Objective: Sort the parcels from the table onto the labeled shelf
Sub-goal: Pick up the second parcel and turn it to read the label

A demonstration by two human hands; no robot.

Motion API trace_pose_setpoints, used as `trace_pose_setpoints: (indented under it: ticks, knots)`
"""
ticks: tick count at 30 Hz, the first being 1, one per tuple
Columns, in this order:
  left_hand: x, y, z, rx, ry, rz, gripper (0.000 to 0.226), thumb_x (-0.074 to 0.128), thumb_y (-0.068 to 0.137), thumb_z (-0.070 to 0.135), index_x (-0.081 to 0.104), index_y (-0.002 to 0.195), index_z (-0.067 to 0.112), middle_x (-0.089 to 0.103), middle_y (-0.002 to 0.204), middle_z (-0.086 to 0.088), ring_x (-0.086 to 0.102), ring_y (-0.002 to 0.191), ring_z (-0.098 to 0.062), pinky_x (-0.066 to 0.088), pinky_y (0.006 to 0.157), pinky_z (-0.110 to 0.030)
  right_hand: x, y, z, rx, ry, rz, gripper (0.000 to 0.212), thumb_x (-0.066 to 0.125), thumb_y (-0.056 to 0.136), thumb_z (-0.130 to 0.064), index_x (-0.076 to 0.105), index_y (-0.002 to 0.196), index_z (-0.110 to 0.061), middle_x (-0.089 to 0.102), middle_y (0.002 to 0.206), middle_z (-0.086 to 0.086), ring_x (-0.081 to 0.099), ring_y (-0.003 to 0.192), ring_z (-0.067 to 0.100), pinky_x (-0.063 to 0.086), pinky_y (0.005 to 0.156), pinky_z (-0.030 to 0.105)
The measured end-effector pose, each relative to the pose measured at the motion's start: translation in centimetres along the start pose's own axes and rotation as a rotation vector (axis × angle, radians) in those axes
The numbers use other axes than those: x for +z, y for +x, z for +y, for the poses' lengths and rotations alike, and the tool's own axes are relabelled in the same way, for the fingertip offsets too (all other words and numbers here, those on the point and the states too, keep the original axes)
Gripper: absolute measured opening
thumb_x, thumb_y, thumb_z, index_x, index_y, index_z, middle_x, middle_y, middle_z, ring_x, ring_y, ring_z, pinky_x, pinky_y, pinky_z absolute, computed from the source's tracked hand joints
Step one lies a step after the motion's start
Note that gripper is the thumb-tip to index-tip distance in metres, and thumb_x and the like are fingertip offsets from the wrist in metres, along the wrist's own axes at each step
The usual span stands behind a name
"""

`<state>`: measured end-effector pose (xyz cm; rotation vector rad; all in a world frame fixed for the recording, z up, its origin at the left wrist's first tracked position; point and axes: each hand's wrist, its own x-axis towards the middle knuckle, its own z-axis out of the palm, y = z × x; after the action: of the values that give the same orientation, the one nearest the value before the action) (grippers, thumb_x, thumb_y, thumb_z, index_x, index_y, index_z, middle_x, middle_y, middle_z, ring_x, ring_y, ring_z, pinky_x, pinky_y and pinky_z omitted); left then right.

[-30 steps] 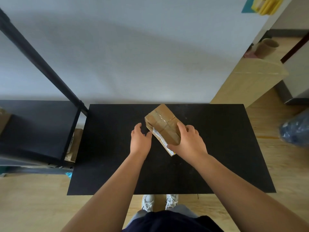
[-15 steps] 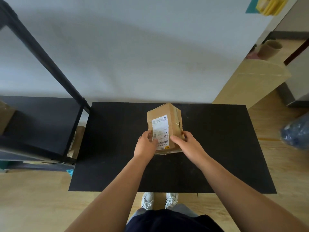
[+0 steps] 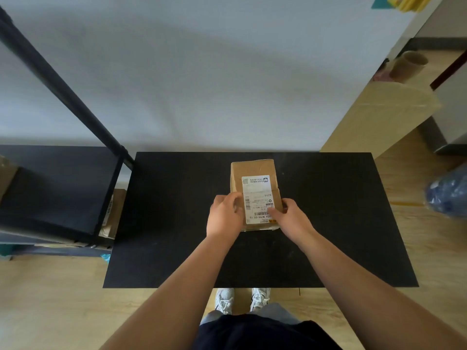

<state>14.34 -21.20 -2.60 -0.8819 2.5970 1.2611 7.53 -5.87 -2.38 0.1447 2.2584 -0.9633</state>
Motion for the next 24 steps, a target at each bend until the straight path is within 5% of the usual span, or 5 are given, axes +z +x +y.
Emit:
trace_pose_setpoints:
  ticks: [6, 11, 18, 22, 24]
  knots:
    - [-1.4, 1.7, 1.0, 0.088, 0.194, 0.069, 0.045, 0.053, 0.1, 0.015, 0.053, 0.143, 0.026, 0.044, 0.148, 0.002, 0.038, 0.139, -0.017, 0.044, 0.086, -0.024, 0.3, 0.6, 0.3, -0.03, -0.137, -0.056, 0.064, 0.062, 0.097, -0.031, 0.031, 0.151, -0.016, 0.056, 0.143, 0.006, 0.061, 0.121, 0.022, 0.053, 0.085, 0.031]
    - [-2.5, 3.3, 2.1, 0.119, 0.324, 0.037, 0.047, 0.054, 0.098, 0.015, 0.053, 0.143, 0.029, 0.039, 0.153, 0.0, 0.033, 0.143, -0.021, 0.048, 0.104, -0.037, -0.7, 1.4, -0.4, -0.09, -0.279, -0.133, 0.065, 0.059, 0.096, -0.022, 0.029, 0.153, -0.018, 0.059, 0.136, 0.005, 0.062, 0.11, 0.017, 0.054, 0.085, 0.03]
    - [-2.8, 4.6, 2.4, 0.152, 0.582, -0.082, 0.067, 0.059, 0.098, 0.021, 0.03, 0.156, 0.037, 0.015, 0.169, 0.0, 0.013, 0.155, -0.029, 0.025, 0.121, -0.049, -2.6, 2.5, -2.6, -0.202, -0.503, -0.109, 0.072, 0.055, 0.097, -0.007, 0.025, 0.158, -0.03, 0.047, 0.147, 0.009, 0.057, 0.122, 0.024, 0.053, 0.091, 0.034]
    - [-2.4, 4.7, 2.1, 0.151, 0.591, -0.177, 0.07, 0.057, 0.099, 0.015, 0.027, 0.157, 0.041, 0.008, 0.17, 0.006, 0.028, 0.15, -0.029, 0.052, 0.096, -0.035, -2.6, 2.6, -2.9, -0.237, -0.523, 0.011, 0.075, 0.062, 0.093, -0.005, 0.029, 0.157, -0.027, 0.041, 0.154, 0.01, 0.05, 0.133, 0.028, 0.052, 0.101, 0.043]
    - [-2.2, 4.5, 2.1, 0.136, 0.573, -0.152, 0.068, 0.058, 0.099, 0.017, 0.029, 0.155, 0.04, 0.011, 0.169, 0.007, 0.036, 0.145, -0.029, 0.054, 0.085, -0.031, -2.5, 2.6, -2.5, -0.2, -0.467, 0.085, 0.074, 0.063, 0.094, -0.011, 0.027, 0.157, -0.024, 0.04, 0.155, 0.011, 0.05, 0.133, 0.028, 0.053, 0.1, 0.041]
